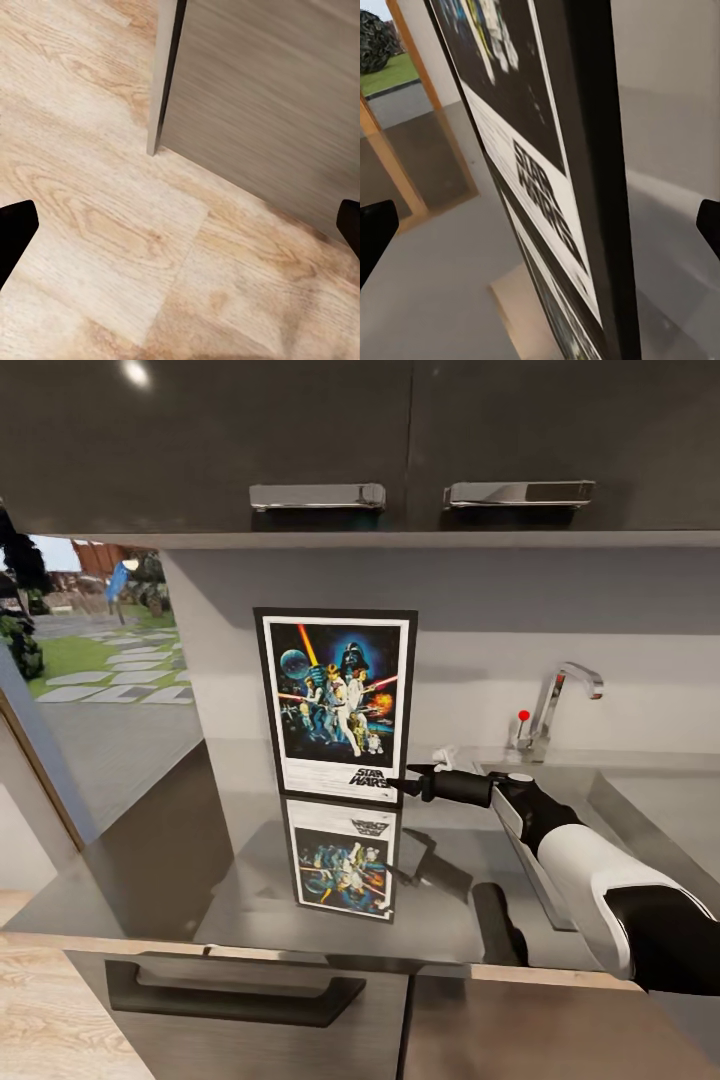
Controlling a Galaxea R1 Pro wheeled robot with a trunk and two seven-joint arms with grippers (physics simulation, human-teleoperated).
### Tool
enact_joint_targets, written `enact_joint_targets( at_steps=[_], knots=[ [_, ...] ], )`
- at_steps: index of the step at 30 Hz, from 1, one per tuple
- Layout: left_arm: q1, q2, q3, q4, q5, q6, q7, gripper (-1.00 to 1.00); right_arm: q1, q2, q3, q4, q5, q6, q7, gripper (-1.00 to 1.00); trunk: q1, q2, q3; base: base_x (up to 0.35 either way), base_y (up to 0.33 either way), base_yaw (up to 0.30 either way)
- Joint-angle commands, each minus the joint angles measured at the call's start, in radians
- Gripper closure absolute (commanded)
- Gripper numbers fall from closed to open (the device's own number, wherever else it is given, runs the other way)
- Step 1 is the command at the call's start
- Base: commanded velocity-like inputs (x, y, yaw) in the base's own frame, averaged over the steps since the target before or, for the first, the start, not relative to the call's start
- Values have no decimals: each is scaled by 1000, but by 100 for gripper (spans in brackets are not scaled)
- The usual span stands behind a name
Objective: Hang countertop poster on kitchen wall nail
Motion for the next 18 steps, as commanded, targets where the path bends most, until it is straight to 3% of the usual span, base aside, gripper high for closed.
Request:
enact_joint_targets(
  at_steps=[1, 18],
  knots=[
    [0, 0, 1, 0, 10, 2, -7, -100, -1, -1, 7, 0, -10, 7, 1, -100, 0, 0, -1, 1, 6, 0],
    [0, 0, 1, 0, 9, 2, -7, -100, -1, -1, 7, -2, -10, 6, 1, -100, 0, 0, -1, 33, 29, 0]
  ],
)
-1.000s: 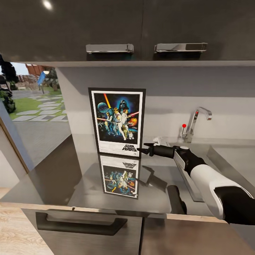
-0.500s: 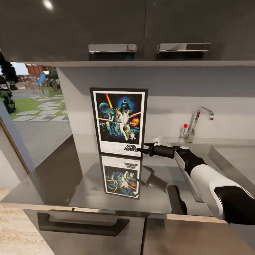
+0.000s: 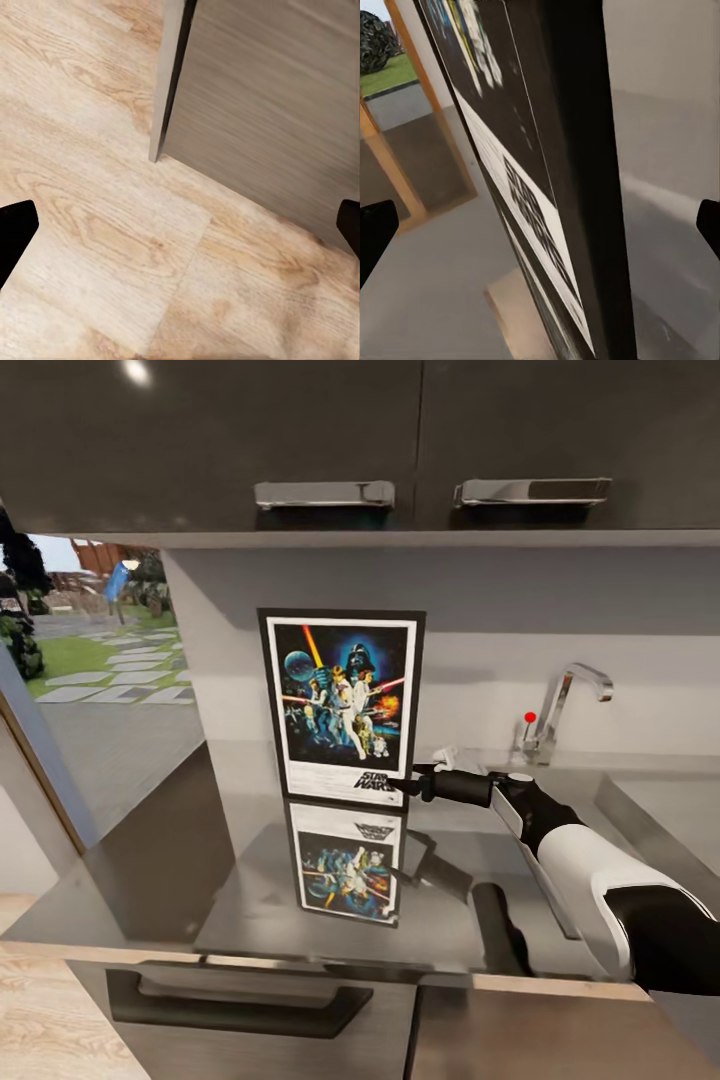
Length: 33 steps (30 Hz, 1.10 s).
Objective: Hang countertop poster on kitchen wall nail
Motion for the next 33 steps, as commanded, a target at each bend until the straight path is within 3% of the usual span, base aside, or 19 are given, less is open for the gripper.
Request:
enact_joint_targets(
  at_steps=[1, 33],
  knots=[
    [0, 0, 1, 0, 10, 2, -7, -100, -1, -1, 7, -1, -10, 7, 1, -100, 0, 0, -1, 45, 38, 0],
    [0, 0, 1, 0, 10, 1, -7, -100, -1, -1, 7, -1, -10, 9, 3, -100, 0, 0, -1, 4, -4, 0]
  ],
)
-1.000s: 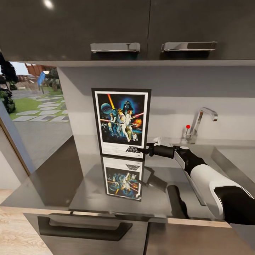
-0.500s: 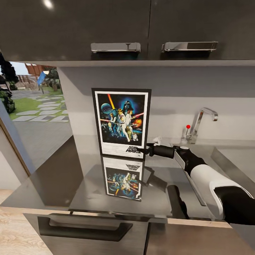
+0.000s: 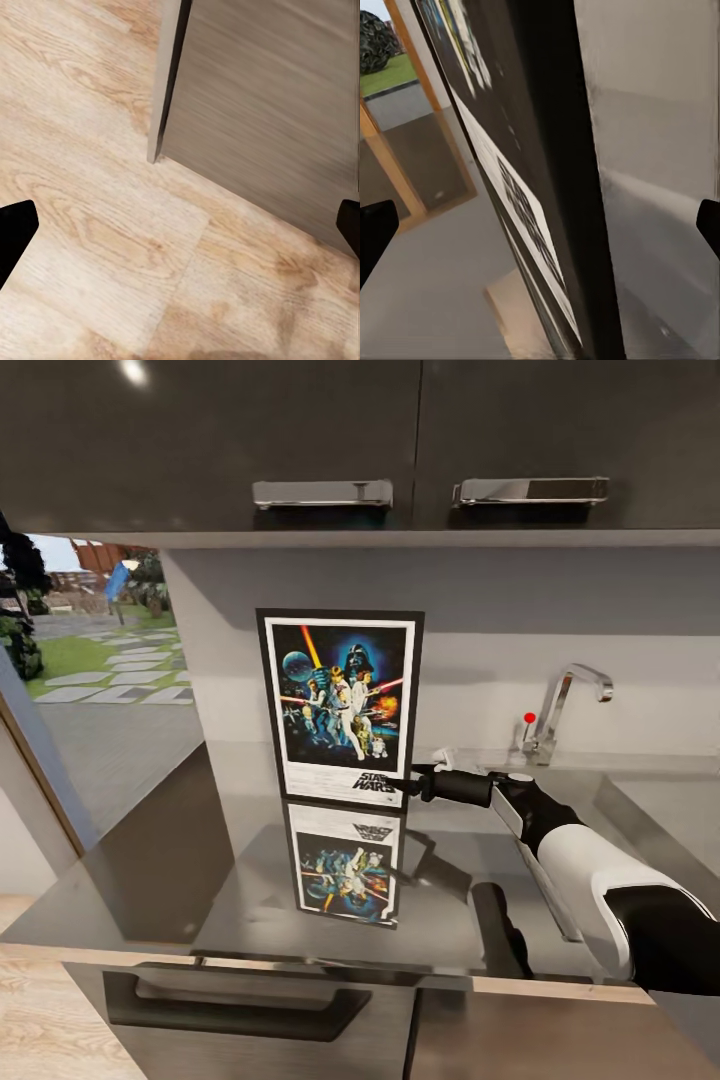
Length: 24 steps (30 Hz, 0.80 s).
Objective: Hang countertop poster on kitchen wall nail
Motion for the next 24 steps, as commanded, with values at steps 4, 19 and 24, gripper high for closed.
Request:
enact_joint_targets(
  at_steps=[4, 19, 24],
  knots=[
    [0, 0, 1, 0, 10, 2, -7, -100, 0, -1, 7, -1, -10, 7, 1, -100, 0, 0, -1, 0, -49, 0],
    [0, 0, 1, 0, 11, 2, -7, -100, 0, -1, 7, -1, -10, 6, 1, -100, 0, 0, -1, 0, -5, 0],
    [0, 0, 1, 0, 10, 2, -7, -100, 0, -1, 7, -1, -10, 6, 1, 100, 0, 0, -1, 0, 0, 0]
  ],
)
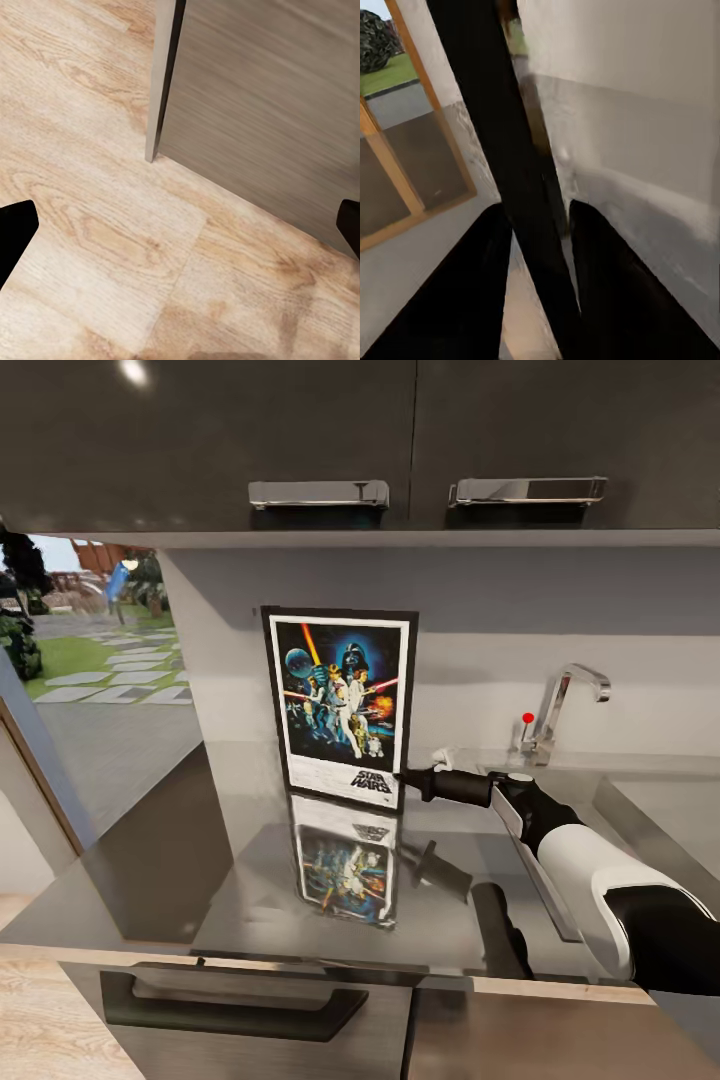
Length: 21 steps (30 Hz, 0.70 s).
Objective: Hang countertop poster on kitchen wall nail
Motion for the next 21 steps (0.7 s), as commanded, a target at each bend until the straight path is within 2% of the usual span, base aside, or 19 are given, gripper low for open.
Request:
enact_joint_targets(
  at_steps=[1, 21],
  knots=[
    [0, 0, 1, 0, 10, 2, -7, -100, -1, -1, 5, 0, -11, 10, 1, 100, 0, 0, -1, 0, 0, 0],
    [0, 0, 1, 0, 10, 2, -7, -100, -1, -1, 5, -1, -11, 10, 8, 100, 0, 0, -1, 0, 0, 0]
  ],
)
